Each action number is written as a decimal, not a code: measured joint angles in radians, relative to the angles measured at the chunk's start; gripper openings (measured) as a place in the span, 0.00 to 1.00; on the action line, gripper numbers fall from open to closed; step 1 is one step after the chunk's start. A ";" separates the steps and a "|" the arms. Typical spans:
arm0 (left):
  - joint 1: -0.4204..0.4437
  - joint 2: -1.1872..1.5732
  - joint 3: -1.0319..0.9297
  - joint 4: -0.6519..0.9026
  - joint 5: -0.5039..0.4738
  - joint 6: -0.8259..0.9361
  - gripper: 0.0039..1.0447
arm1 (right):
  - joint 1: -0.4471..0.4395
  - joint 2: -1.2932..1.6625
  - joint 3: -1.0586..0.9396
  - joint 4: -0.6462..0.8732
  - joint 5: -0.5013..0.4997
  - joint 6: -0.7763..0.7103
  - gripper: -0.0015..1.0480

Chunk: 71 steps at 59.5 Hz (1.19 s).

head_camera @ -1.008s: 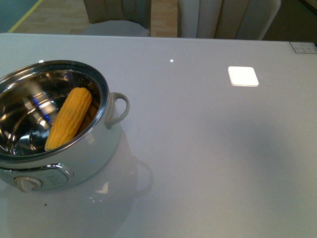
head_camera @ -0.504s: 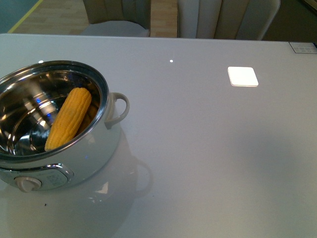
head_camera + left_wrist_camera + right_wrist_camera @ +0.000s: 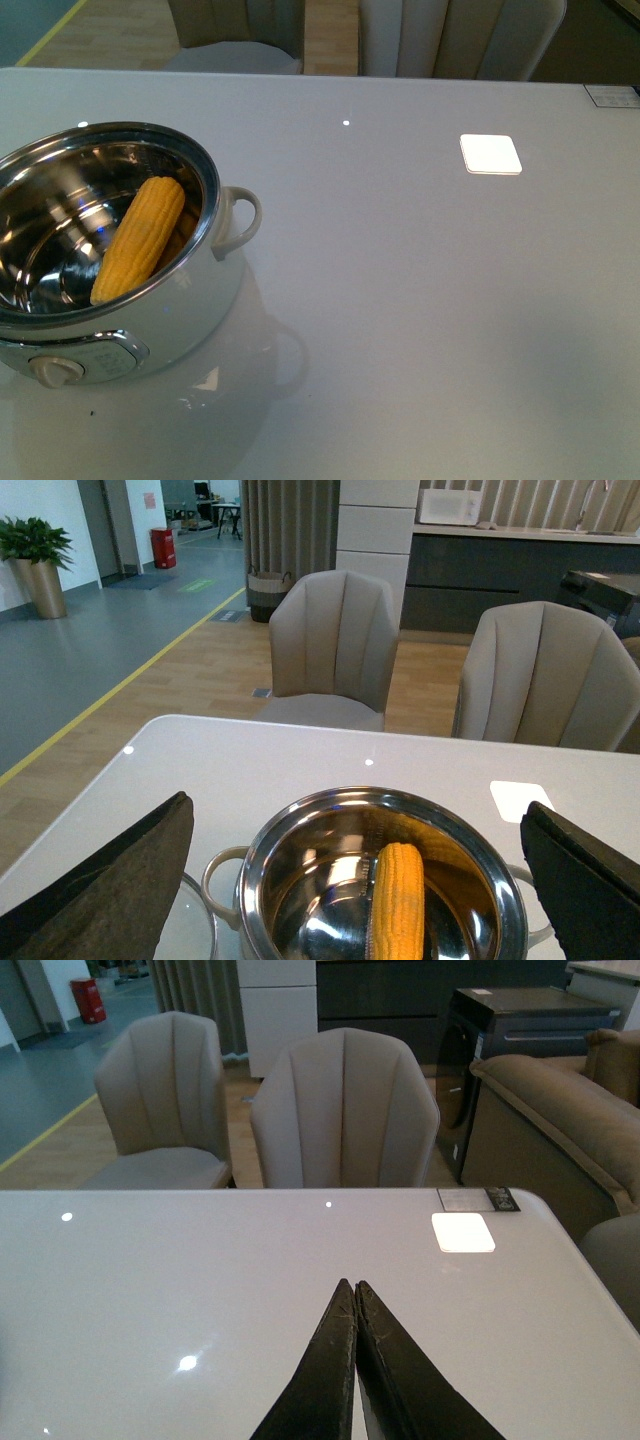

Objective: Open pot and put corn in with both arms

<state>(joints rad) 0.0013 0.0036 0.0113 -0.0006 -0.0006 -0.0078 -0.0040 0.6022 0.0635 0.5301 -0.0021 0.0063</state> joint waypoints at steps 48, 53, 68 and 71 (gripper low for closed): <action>0.000 0.000 0.000 0.000 0.000 0.000 0.94 | 0.000 -0.345 -0.047 -0.274 0.002 0.000 0.02; 0.000 0.000 0.000 0.000 0.000 0.000 0.94 | 0.000 -0.369 -0.047 -0.294 0.002 0.000 0.02; 0.000 0.000 0.000 0.000 0.000 0.000 0.94 | 0.000 -0.467 -0.046 -0.406 0.004 -0.001 0.02; 0.000 0.000 0.000 0.000 0.000 0.000 0.94 | 0.000 -0.537 -0.046 -0.499 0.003 0.000 0.02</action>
<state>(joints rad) 0.0013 0.0036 0.0113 -0.0006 -0.0006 -0.0078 -0.0036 0.0650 0.0174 0.0315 0.0010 0.0059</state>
